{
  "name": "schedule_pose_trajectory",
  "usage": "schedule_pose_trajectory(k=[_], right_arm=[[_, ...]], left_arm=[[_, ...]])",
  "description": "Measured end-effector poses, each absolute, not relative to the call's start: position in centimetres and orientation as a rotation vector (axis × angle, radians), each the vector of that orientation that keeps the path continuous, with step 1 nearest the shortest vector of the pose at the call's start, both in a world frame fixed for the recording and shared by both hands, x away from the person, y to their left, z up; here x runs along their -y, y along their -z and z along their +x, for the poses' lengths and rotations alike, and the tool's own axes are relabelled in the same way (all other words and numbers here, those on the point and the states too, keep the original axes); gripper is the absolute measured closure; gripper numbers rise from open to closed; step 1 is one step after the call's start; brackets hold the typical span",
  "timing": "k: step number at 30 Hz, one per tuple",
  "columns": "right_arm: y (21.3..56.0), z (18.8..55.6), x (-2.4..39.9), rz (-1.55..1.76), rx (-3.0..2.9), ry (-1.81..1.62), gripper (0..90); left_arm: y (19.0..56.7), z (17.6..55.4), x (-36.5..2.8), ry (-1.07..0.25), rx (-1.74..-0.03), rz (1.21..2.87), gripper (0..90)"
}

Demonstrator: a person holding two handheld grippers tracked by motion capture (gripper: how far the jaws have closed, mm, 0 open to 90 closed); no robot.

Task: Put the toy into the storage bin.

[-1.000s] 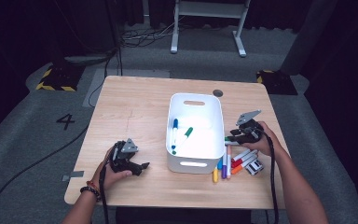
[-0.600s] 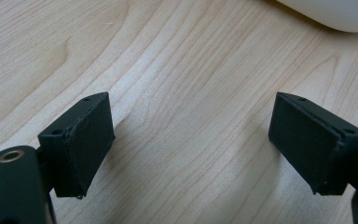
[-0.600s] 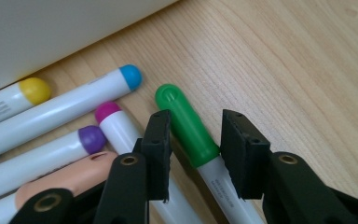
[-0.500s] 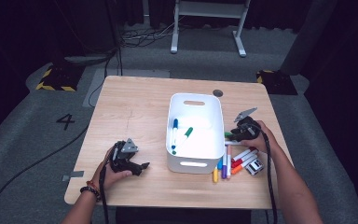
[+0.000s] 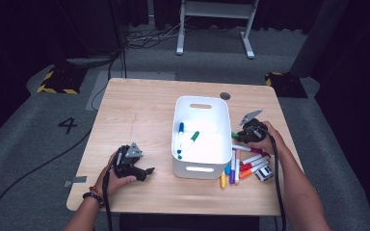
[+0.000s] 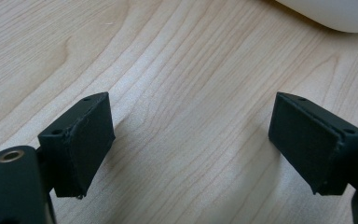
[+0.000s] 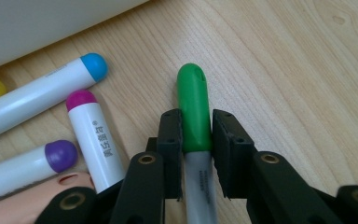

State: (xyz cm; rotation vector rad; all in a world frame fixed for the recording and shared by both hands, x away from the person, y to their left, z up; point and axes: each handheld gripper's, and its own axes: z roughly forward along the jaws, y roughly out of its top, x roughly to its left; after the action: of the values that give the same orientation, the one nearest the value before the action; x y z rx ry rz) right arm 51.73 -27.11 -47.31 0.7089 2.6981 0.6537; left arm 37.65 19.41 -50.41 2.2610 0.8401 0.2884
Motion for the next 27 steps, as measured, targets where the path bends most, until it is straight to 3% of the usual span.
schedule_pose_trajectory(k=[16,27], right_arm=[[46.6,51.6,27.9,0.712,-2.608,-0.768,74.5],[43.4,49.9,30.8,0.759,-2.423,-1.132,74.5]], left_arm=[[50.4,37.6,-19.4,-0.277,-0.842,2.26,14.3],[50.4,37.6,-19.4,-0.277,-0.842,2.26,14.3]])
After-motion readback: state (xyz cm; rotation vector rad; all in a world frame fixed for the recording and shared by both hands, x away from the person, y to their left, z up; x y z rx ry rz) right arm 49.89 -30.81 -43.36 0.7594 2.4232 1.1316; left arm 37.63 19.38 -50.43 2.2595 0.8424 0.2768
